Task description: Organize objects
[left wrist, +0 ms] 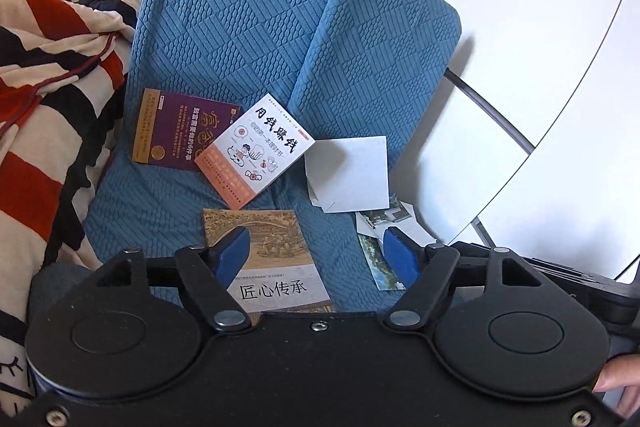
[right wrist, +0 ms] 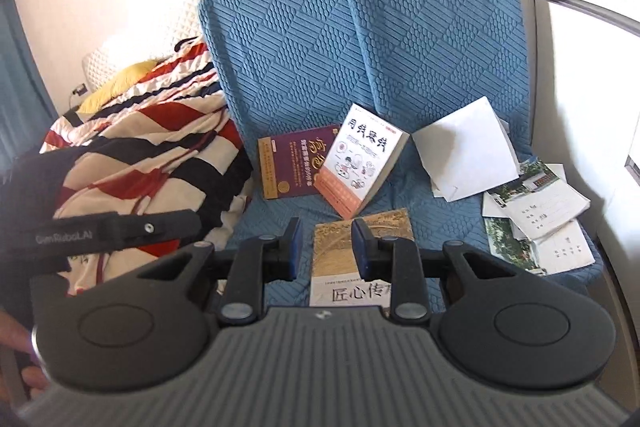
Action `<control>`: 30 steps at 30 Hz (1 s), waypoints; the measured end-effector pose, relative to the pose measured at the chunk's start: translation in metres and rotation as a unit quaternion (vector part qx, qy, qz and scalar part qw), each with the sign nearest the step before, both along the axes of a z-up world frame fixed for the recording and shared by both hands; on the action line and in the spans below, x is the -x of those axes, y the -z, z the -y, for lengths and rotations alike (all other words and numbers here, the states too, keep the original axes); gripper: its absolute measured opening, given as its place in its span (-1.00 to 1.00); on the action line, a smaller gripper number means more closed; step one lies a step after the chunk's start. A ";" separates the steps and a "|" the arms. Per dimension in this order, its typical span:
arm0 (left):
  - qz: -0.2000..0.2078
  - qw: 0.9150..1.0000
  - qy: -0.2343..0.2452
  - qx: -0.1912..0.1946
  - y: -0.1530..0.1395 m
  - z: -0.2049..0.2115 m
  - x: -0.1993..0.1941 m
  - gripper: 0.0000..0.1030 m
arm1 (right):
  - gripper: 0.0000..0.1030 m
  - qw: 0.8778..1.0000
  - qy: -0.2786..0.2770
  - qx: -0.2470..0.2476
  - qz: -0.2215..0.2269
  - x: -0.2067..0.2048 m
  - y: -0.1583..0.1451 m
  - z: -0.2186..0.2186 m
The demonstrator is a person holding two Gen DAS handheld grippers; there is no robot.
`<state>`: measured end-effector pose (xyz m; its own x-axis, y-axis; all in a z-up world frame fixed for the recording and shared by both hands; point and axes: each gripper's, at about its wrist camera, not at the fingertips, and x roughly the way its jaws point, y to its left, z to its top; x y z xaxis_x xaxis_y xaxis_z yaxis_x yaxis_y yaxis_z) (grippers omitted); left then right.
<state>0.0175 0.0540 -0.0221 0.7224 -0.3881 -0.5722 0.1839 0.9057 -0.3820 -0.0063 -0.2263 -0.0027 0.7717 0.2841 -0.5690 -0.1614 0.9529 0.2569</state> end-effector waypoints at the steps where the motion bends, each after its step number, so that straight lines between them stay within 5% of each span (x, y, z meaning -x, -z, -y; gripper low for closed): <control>1: 0.003 1.000 -0.002 -0.003 -0.001 0.000 0.002 0.49 | -0.40 1.000 0.002 0.001 -0.002 0.001 0.000 0.000; 7: -0.003 1.000 -0.008 -0.001 0.001 -0.001 -0.004 0.59 | -0.40 1.000 0.008 0.008 -0.007 -0.003 0.005 0.001; 11: -0.002 1.000 -0.008 -0.009 0.005 0.000 -0.011 0.87 | -0.33 1.000 0.009 0.016 -0.001 -0.008 0.008 0.001; 13: 0.004 1.000 -0.009 -0.009 0.006 -0.001 -0.016 0.99 | 0.49 1.000 0.010 0.017 0.001 -0.014 0.011 0.001; 15: 0.010 1.000 -0.007 -0.011 0.008 -0.001 -0.022 0.99 | 0.76 1.000 0.010 0.011 0.007 -0.019 0.014 0.001; 30: 0.012 0.999 -0.034 -0.040 0.060 -0.010 -0.085 0.99 | 0.77 1.000 0.008 0.019 -0.018 -0.070 0.064 -0.002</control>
<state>0.1022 0.0636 -0.0824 0.7593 -0.2923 -0.5815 0.1300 0.9436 -0.3045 0.0635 -0.2241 -0.0664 0.7544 0.2495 -0.6072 -0.1375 0.9645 0.2255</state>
